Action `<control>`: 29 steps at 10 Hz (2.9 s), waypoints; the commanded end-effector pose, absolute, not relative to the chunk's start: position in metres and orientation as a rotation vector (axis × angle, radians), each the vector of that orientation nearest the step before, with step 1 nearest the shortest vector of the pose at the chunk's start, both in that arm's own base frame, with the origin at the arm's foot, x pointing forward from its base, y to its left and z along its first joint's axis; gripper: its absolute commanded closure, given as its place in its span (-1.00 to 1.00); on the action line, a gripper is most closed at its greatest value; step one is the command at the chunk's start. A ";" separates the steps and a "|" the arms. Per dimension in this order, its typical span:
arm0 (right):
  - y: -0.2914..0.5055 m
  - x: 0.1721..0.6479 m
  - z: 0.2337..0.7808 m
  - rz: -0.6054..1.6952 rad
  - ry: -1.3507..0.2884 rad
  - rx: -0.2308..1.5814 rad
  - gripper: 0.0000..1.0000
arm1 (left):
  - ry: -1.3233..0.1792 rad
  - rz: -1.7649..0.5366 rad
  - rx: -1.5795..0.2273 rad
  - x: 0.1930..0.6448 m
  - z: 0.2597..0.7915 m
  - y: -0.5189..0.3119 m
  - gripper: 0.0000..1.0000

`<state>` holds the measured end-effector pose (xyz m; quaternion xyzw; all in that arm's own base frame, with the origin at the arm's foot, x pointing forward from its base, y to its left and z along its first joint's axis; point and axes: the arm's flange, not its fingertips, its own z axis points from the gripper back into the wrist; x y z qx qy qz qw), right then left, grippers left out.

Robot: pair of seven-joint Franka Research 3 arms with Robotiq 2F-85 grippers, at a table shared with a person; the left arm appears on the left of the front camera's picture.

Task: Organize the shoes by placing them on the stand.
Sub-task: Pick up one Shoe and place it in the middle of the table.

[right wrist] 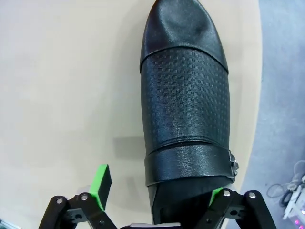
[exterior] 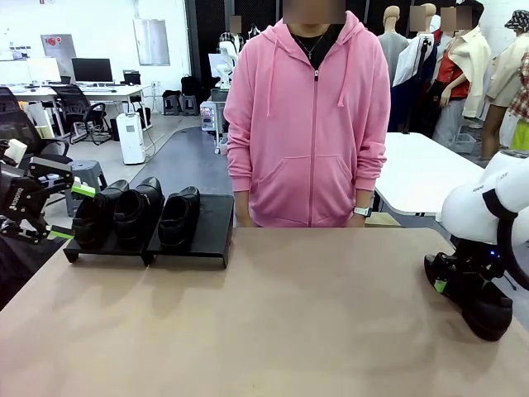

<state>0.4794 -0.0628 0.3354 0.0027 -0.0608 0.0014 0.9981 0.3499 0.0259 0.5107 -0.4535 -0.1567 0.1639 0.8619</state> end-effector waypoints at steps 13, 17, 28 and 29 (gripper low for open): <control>-0.052 0.437 0.424 0.011 -0.251 -0.094 1.00 | -0.320 0.352 -0.953 0.349 0.514 0.026 -1.00; -0.019 0.308 0.525 -0.074 -0.380 -0.104 1.00 | -0.320 0.352 -0.953 0.349 0.514 0.026 -1.00; 0.293 0.293 0.467 0.058 -0.372 -0.073 1.00 | -0.320 0.352 -0.953 0.349 0.514 0.026 -1.00; 0.336 0.295 0.445 -0.001 -0.412 -0.113 1.00 | -0.320 0.352 -0.953 0.349 0.514 0.026 -1.00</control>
